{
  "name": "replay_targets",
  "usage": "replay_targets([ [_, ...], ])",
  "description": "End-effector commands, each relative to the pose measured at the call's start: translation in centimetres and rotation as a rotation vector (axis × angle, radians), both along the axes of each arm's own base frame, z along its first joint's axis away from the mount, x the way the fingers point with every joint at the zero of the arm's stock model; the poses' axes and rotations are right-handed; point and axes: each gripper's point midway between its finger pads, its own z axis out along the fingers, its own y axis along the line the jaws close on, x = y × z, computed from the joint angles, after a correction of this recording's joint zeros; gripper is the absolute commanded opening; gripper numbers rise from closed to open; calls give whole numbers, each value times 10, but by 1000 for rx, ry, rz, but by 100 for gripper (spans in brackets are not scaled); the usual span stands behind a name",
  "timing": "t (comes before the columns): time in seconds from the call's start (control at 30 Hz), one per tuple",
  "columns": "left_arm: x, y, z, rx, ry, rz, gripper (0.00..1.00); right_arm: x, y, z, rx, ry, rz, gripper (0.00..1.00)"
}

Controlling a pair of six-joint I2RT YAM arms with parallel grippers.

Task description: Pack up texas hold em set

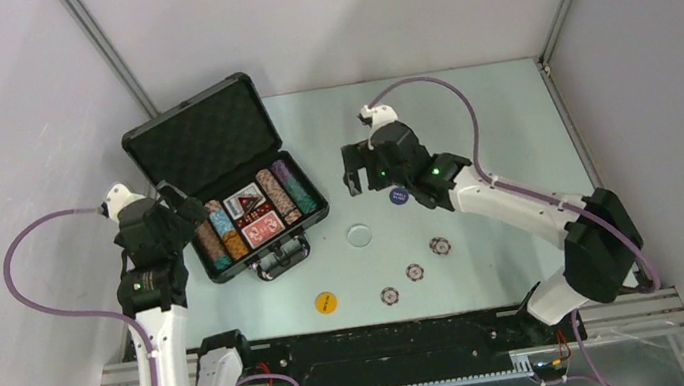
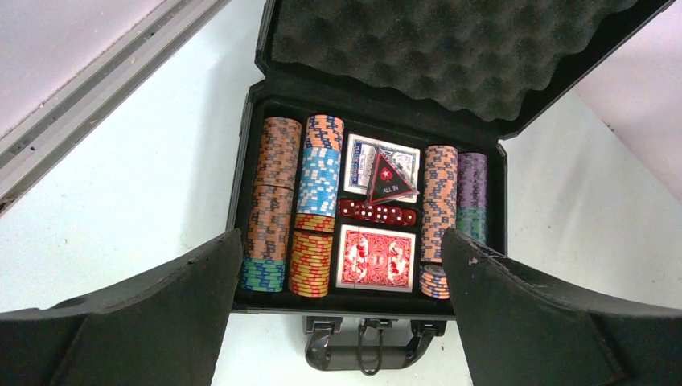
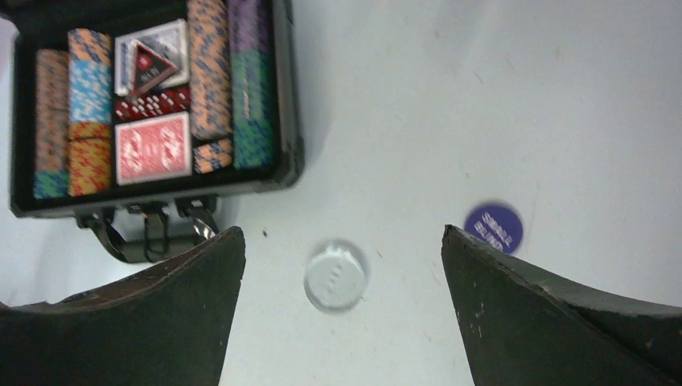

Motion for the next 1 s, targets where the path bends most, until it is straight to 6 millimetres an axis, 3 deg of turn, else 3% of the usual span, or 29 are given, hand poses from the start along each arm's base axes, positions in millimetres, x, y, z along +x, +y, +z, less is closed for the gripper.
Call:
replay_targets([
  [0.0, 3, 4, 6, 7, -33, 8, 98, -9, -33, 8, 25, 2, -94, 94],
  [0.17, 3, 4, 5, 7, -30, 8, 98, -14, -69, -6, 11, 43, -194, 95],
  [0.37, 4, 4, 4, 8, -24, 7, 98, -21, -112, -8, 58, 74, -293, 95],
  [0.67, 3, 5, 4, 12, -26, 12, 98, -27, -174, -42, 17, 202, -463, 94],
  [0.8, 3, 4, 4, 11, -24, 8, 98, -34, -190, -54, -22, 256, -510, 94],
  [0.97, 0, 6, 8, 22, -40, 12, 98, -39, -196, -61, -44, 292, -518, 94],
])
